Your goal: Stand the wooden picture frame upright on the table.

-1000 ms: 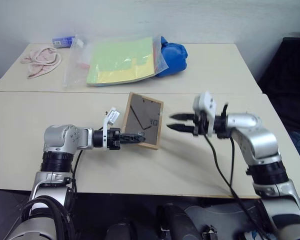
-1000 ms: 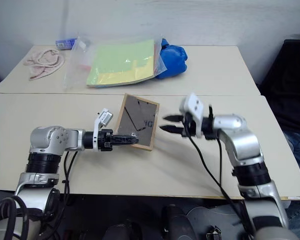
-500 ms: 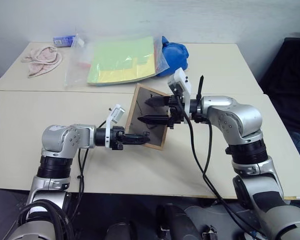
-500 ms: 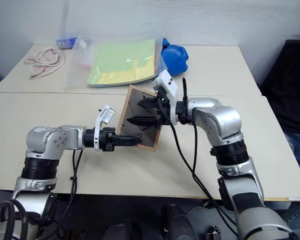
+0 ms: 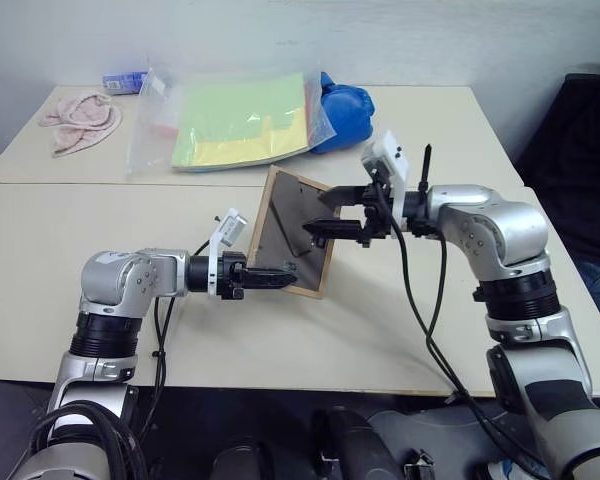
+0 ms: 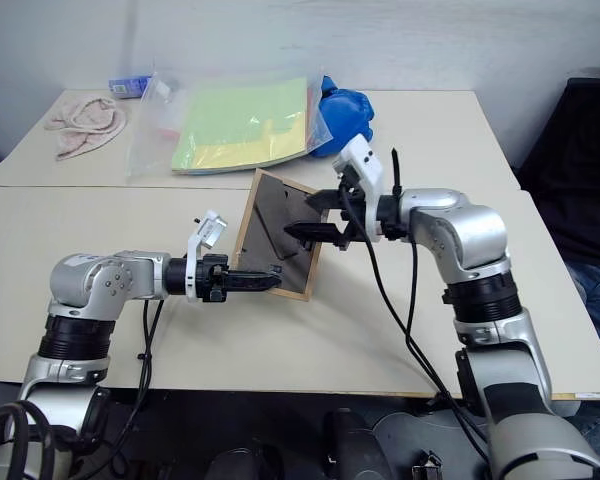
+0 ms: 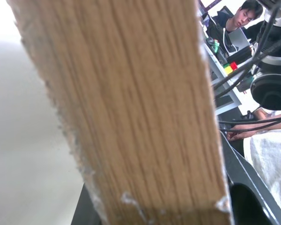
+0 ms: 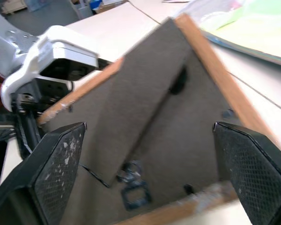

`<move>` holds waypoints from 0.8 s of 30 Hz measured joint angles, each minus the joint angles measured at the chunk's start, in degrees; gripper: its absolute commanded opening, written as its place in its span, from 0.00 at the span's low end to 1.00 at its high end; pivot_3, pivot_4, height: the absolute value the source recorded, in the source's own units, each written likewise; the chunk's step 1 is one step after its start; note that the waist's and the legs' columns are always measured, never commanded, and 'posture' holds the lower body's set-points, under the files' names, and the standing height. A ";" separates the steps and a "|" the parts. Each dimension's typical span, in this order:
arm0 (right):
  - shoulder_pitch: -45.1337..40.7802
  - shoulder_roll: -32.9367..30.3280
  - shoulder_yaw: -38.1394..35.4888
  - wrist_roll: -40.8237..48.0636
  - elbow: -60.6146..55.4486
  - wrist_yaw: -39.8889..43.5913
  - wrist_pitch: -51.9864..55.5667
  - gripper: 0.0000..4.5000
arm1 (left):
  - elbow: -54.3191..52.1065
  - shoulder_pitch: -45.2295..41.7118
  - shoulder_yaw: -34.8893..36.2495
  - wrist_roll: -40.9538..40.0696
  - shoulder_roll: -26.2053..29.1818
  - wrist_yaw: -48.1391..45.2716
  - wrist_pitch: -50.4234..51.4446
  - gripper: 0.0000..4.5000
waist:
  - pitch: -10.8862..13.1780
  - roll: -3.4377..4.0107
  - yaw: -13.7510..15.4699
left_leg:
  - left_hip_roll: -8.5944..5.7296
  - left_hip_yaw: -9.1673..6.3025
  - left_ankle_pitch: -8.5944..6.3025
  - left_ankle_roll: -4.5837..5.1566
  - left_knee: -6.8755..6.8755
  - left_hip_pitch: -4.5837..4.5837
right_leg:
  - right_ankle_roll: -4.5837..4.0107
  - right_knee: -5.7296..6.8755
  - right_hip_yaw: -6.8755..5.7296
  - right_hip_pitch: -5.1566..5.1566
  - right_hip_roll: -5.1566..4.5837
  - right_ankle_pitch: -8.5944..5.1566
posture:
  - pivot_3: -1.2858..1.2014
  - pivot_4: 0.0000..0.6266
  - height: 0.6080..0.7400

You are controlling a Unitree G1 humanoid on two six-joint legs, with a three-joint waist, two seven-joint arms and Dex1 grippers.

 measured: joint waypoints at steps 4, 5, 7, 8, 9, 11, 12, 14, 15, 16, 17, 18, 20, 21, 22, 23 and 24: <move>1.24 2.21 -0.14 5.80 -5.48 0.71 4.81 1.00 | 0.56 -1.38 -1.08 0.01 -0.18 0.04 -1.11 0.31 | 0.00 -0.01 0.51 | -0.01 -0.04 -0.01 0.01 0.01 -0.05 | 0.00 -0.05 -0.02 0.00 -0.02 0.00 | 0.52 0.24 1.00; 1.25 2.10 -0.98 7.58 -6.97 0.78 6.34 1.00 | 0.90 -1.78 -1.14 0.05 -0.09 0.03 -1.55 0.31 | 0.00 -0.01 0.56 | -0.01 -0.05 -0.01 0.02 0.01 -0.06 | 0.00 -0.06 -0.03 0.00 -0.03 0.00 | 0.52 0.24 1.00; 1.29 0.97 -2.44 9.43 -8.80 0.42 8.09 1.00 | 2.06 -2.26 -1.17 0.02 -0.04 -0.23 -2.24 0.31 | 0.00 -0.01 0.61 | -0.02 -0.10 -0.01 0.02 0.01 -0.07 | 0.00 -0.11 -0.09 0.02 -0.04 0.00 | 0.52 0.24 1.00; 1.44 -0.02 -3.00 9.52 -9.49 -0.17 8.33 1.00 | 2.70 -2.40 -1.16 0.01 -0.06 -0.19 -2.32 0.31 | 0.00 -0.01 0.62 | -0.02 -0.11 -0.01 0.02 0.01 -0.07 | 0.00 -0.11 -0.10 0.02 -0.04 0.00 | 0.52 0.24 1.00; 1.70 -1.25 -3.18 9.28 -10.06 -0.59 8.13 1.00 | 3.35 -2.51 -1.12 0.01 -0.04 -0.05 -2.32 0.31 | 0.01 -0.01 0.63 | -0.02 -0.13 -0.01 0.03 0.01 -0.09 | 0.00 -0.13 -0.11 0.02 -0.04 0.00 | 0.52 0.24 1.00; 3.24 -4.74 -3.17 7.39 -11.27 -0.95 5.75 1.00 | 4.92 -2.81 -1.04 0.03 0.00 0.12 -2.40 0.31 | 0.01 -0.01 0.64 | -0.02 -0.15 -0.01 0.02 0.00 -0.12 | 0.00 -0.17 -0.14 0.02 -0.04 0.00 | 0.52 0.24 1.00; 4.47 -6.78 -3.15 5.88 -11.52 -0.89 3.79 1.00 | 4.99 -2.82 -1.02 0.03 0.17 0.13 -2.42 0.31 | 0.02 -0.03 0.61 | -0.02 -0.15 -0.01 0.03 -0.01 -0.14 | 0.00 -0.19 -0.15 0.01 -0.04 0.00 | 0.52 0.24 1.00; 7.09 -10.37 -2.91 2.82 -11.73 -0.09 -1.16 1.00 | 4.95 -2.94 -1.02 0.03 0.27 0.14 -2.50 0.31 | 0.02 -0.04 0.60 | -0.03 -0.15 -0.01 0.02 -0.03 -0.14 | 0.01 -0.21 -0.15 0.01 -0.04 0.00 | 0.52 0.24 1.00; 8.76 -12.32 -2.80 0.85 -11.80 0.76 -4.90 1.00 | 4.94 -3.01 -1.02 0.01 0.29 0.17 -2.49 0.31 | 0.03 -0.05 0.63 | -0.03 -0.16 -0.01 0.02 -0.04 -0.14 | 0.01 -0.22 -0.16 0.01 -0.04 0.00 | 0.52 0.24 1.00; 11.19 -14.45 -2.78 -2.40 -11.69 1.85 -11.85 1.00 | 4.90 -3.06 -0.98 -0.04 0.33 0.21 -2.38 0.31 | 0.04 -0.07 0.74 | -0.04 -0.16 -0.01 0.02 -0.04 -0.14 | 0.01 -0.25 -0.17 0.02 -0.03 0.00 | 0.52 0.24 1.00; 13.42 -15.87 -2.60 -6.22 -10.84 2.43 -20.29 1.00 | 4.91 -3.08 -0.84 -0.08 0.46 0.27 -2.14 0.31 | 0.05 -0.08 0.72 | -0.04 -0.15 -0.01 0.02 -0.05 -0.14 | 0.02 -0.26 -0.16 0.02 -0.03 0.00 | 0.52 0.24 1.00; 14.85 -16.56 -2.33 -9.98 -9.22 2.41 -28.61 1.00 | 4.91 -3.10 -0.61 -0.15 0.56 0.28 -1.83 0.31 | 0.07 -0.11 0.60 | -0.04 -0.12 -0.01 0.02 -0.05 -0.12 | 0.03 -0.25 -0.15 0.03 -0.02 0.00 | 0.52 0.24 1.00; 16.55 -17.32 -0.57 -19.98 -3.24 -0.01 -49.94 1.00 | 4.80 -3.27 -0.47 -0.35 0.71 0.28 -1.12 0.31 | 0.08 -0.14 0.34 | -0.05 -0.08 -0.01 -0.01 -0.06 -0.07 | 0.04 -0.22 -0.12 0.03 -0.01 0.00 | 0.52 0.24 1.00; 16.58 -17.14 0.10 -24.16 -0.05 -2.38 -59.19 1.00 | 4.74 -3.39 -0.44 -0.46 0.72 0.28 -0.85 0.31 | 0.11 -0.16 0.24 | -0.04 -0.06 0.00 -0.02 -0.06 -0.04 | 0.04 -0.18 -0.09 0.03 0.00 0.00 | 0.52 0.24 1.00; 15.92 -16.83 1.26 -32.97 6.82 -9.29 -75.95 1.00 | 4.68 -3.85 -0.40 -0.95 0.72 0.27 0.03 0.31 | 0.14 -0.20 0.15 | -0.04 -0.04 0.01 -0.04 -0.05 -0.03 | 0.04 -0.16 -0.06 0.02 0.00 0.00 | 0.52 0.24 1.00; 15.71 -16.83 1.76 -35.67 8.72 -11.30 -80.47 1.00 | 4.60 -4.06 -0.38 -1.17 0.72 0.26 0.27 0.31 | 0.16 -0.19 0.15 | -0.04 -0.04 0.01 -0.05 -0.08 -0.03 | 0.04 -0.16 -0.06 0.02 0.00 0.00 | 0.52 0.24 1.00; 14.21 -16.68 3.17 -43.75 13.25 -18.10 -91.05 1.00 | 4.57 -4.29 0.18 -1.63 0.73 0.27 1.12 0.31 | 0.18 -0.19 0.04 | -0.03 0.00 0.02 -0.06 -0.06 -0.02 | 0.04 -0.13 -0.02 0.01 0.01 0.00 | 0.52 0.24 1.00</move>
